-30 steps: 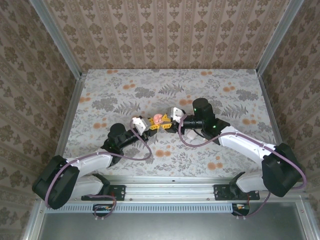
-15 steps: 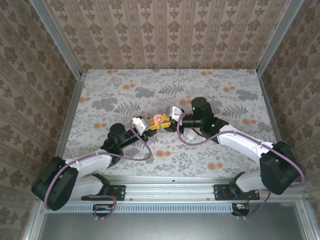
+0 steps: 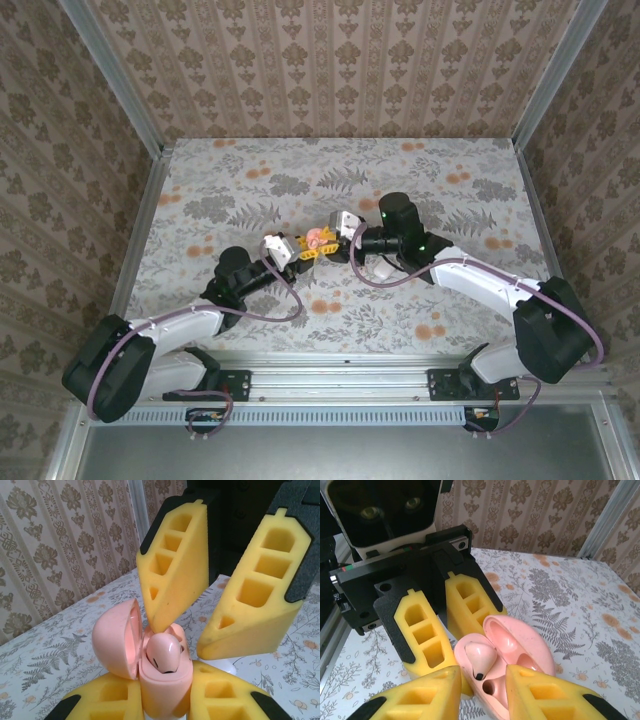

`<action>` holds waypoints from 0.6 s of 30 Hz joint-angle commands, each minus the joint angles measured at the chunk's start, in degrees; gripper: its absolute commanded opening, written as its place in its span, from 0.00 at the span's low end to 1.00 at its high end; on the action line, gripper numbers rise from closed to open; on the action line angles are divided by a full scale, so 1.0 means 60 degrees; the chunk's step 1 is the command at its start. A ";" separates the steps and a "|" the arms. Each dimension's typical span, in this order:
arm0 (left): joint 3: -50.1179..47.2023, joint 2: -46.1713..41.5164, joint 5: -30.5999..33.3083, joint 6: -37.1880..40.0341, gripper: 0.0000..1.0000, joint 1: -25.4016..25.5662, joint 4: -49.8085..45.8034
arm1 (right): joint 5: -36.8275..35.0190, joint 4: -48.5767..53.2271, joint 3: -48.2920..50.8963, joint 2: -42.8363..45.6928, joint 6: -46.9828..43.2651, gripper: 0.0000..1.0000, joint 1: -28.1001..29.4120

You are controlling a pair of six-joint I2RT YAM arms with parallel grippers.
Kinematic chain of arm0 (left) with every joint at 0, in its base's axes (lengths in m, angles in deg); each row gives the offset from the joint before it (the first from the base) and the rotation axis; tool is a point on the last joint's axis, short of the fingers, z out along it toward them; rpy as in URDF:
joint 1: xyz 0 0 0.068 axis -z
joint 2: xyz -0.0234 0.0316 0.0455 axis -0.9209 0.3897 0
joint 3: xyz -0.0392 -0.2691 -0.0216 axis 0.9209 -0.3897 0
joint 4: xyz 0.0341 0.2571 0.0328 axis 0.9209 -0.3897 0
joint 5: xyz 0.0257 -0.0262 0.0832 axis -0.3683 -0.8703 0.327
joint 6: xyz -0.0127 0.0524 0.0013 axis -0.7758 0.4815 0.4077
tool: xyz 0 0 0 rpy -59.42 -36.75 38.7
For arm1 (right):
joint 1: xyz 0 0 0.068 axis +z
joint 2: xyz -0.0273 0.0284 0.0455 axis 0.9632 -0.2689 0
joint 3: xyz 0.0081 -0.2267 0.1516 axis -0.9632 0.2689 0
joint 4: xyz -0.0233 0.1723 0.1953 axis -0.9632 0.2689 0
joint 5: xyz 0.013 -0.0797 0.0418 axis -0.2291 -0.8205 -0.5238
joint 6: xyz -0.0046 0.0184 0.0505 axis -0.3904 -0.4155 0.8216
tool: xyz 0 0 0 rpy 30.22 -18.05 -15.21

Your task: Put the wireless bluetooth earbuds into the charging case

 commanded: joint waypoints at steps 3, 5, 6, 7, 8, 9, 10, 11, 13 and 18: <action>0.0136 -0.0207 -0.0043 0.0259 0.13 0.0035 0.0050 | 0.0206 -0.0162 -0.0274 -0.0037 -0.0016 0.30 0.0072; 0.0107 -0.0206 -0.0025 0.0203 0.12 0.0028 0.0096 | 0.0187 -0.0216 -0.0235 0.0036 0.0021 0.30 0.0073; 0.0106 -0.0206 -0.0048 0.0173 0.13 0.0020 0.0088 | 0.0172 -0.0270 -0.0180 0.0096 0.0054 0.30 0.0059; 0.0103 -0.0206 -0.0053 0.0121 0.12 0.0006 0.0077 | 0.0186 -0.0347 -0.0127 0.0099 0.0101 0.30 0.0050; 0.0092 -0.0206 -0.0039 0.0091 0.13 -0.0005 0.0078 | 0.0178 -0.0407 -0.0071 0.0099 0.0169 0.30 0.0043; 0.0079 -0.0185 -0.0025 0.0045 0.12 -0.0016 0.0062 | 0.0186 -0.0456 -0.0019 0.0392 0.0267 0.31 0.0032; 0.0066 -0.0166 -0.0003 -0.0017 0.12 -0.0042 0.0070 | 0.0208 -0.0442 0.0015 0.0479 0.0357 0.31 0.0014; 0.0050 -0.0149 0.0016 -0.0049 0.12 -0.0065 0.0069 | 0.0195 -0.0352 0.0045 0.0543 0.0452 0.31 0.0000; -0.0056 -0.0091 0.0158 -0.0151 0.13 -0.0116 0.0208 | 0.0111 -0.0149 0.0116 0.0703 0.0695 0.32 -0.0029; -0.0352 -0.0033 0.0430 -0.0373 0.12 -0.0192 0.0340 | -0.0454 0.0775 0.0265 0.1332 0.1119 0.33 -0.0086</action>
